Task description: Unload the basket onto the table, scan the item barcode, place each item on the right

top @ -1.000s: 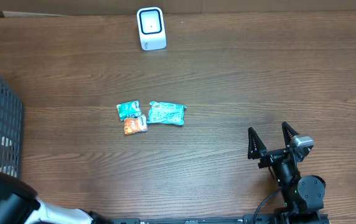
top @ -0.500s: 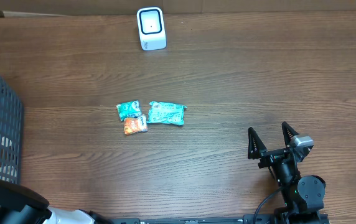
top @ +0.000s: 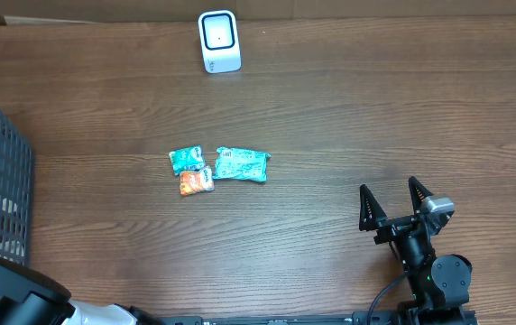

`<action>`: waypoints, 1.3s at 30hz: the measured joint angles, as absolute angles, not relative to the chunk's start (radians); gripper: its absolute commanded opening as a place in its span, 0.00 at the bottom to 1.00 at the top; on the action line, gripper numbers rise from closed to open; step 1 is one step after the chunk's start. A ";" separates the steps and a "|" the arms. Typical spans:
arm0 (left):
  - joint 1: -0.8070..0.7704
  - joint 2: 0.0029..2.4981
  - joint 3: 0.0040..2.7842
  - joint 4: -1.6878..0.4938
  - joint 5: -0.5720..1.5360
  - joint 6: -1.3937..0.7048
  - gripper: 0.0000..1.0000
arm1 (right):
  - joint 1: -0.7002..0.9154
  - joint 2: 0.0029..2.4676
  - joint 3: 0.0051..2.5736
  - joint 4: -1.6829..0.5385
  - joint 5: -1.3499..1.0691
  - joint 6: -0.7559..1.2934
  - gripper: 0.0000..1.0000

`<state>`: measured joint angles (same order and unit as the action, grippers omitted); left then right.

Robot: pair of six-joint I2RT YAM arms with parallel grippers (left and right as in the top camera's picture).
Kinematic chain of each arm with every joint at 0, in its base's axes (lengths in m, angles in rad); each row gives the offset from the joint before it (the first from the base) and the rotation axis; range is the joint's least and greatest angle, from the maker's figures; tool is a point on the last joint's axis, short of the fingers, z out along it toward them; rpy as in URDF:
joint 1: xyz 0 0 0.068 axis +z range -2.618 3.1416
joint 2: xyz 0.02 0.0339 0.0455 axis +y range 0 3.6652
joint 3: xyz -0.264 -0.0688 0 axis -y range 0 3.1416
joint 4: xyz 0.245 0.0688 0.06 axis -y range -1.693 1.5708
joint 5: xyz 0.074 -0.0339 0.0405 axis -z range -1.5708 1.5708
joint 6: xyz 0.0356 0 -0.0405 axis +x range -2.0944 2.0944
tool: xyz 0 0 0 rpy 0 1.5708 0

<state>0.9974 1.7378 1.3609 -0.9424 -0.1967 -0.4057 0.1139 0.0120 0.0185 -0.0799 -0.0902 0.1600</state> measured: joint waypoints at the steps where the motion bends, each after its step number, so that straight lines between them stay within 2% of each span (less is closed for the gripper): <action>1: 0.997 1.738 1.345 -0.923 -0.196 -0.410 1.00 | 0.114 0.012 0.019 -0.080 -0.090 0.160 1.00; 16: 0.997 1.687 1.266 -0.762 -0.149 -0.416 1.00 | 0.114 0.012 0.019 -0.080 -0.090 0.160 1.00; 19: 0.997 1.687 1.271 -0.762 -0.118 -0.424 0.97 | 0.114 0.012 0.019 -0.080 -0.090 0.160 1.00; 30: 0.998 1.755 1.491 -0.970 -0.047 -0.440 1.00 | 0.114 0.012 0.019 -0.080 -0.090 0.160 1.00; 39: 1.004 1.764 1.551 -0.986 -0.040 -0.440 0.99 | 0.114 0.012 0.019 -0.080 -0.090 0.160 1.00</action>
